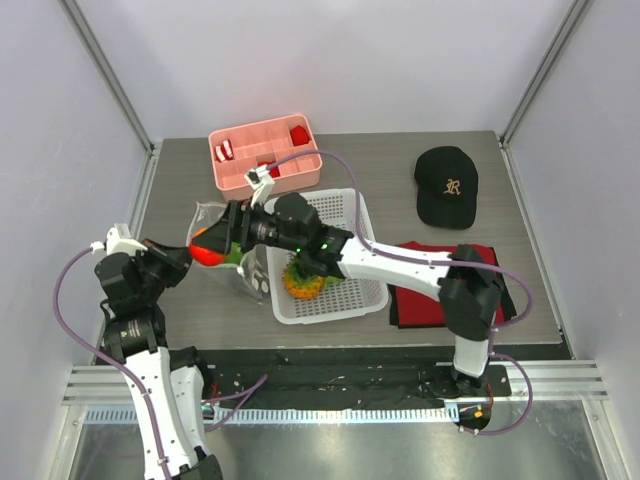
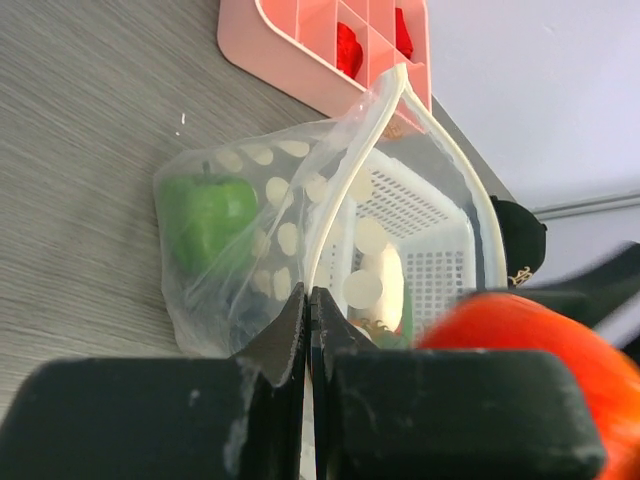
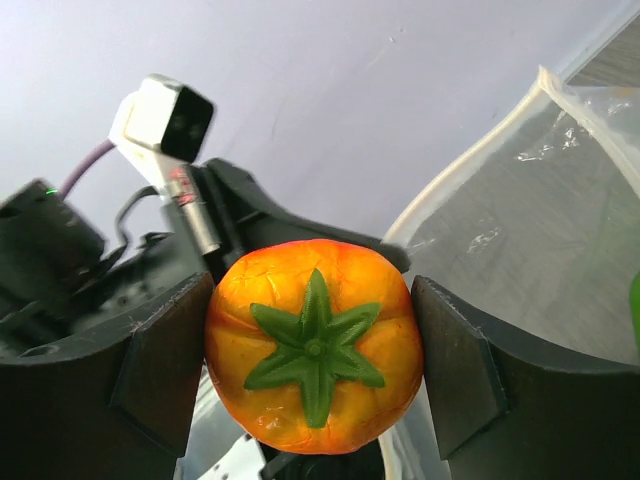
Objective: Open the zip-top bag and remove the fake food
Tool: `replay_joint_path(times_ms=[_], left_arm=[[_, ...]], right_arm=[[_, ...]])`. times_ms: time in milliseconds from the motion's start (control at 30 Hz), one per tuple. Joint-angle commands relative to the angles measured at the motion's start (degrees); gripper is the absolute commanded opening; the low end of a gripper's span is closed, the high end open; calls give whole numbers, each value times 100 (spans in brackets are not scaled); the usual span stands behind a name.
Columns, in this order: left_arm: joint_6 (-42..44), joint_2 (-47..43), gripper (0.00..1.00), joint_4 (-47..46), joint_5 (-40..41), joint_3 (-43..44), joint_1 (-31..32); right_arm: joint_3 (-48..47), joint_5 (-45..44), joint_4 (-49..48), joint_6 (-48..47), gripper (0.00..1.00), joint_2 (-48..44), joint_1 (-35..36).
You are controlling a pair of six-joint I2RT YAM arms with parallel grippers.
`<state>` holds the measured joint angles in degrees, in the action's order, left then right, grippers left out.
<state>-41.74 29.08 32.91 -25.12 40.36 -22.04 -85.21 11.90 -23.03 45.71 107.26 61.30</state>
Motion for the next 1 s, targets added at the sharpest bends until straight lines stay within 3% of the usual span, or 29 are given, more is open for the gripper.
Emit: replay_joint_path(times_ms=[0, 133, 333, 500, 733, 833, 933, 967], left_arm=[[-10, 10, 0, -144, 253, 86, -2], [139, -7, 0, -65, 412, 288, -2], [508, 141, 0, 146, 456, 789, -10], [614, 597, 0, -117, 158, 877, -11], [315, 871, 0, -697, -423, 412, -2], [254, 950, 0, -829, -738, 315, -2], [227, 1020, 0, -847, -1047, 288, -2], [219, 1021, 0, -856, -1082, 280, -2]], right_arm=[[-75, -231, 499, -964, 1, -1198, 23], [83, -802, 1491, -1819, 1, -1883, -39], [1154, -1857, 1994, -2470, 2, -2947, -495], [1840, -1946, 2513, -2436, 2, -3124, -1390], [2333, -1981, 2716, -2515, 4, -2615, -1797], [2360, -2051, 2777, -2550, 11, -2176, -1806], [2272, -2043, 2856, -2576, 30, -1832, -1814], [2211, -2077, 2882, -2594, 41, -1762, -1806]])
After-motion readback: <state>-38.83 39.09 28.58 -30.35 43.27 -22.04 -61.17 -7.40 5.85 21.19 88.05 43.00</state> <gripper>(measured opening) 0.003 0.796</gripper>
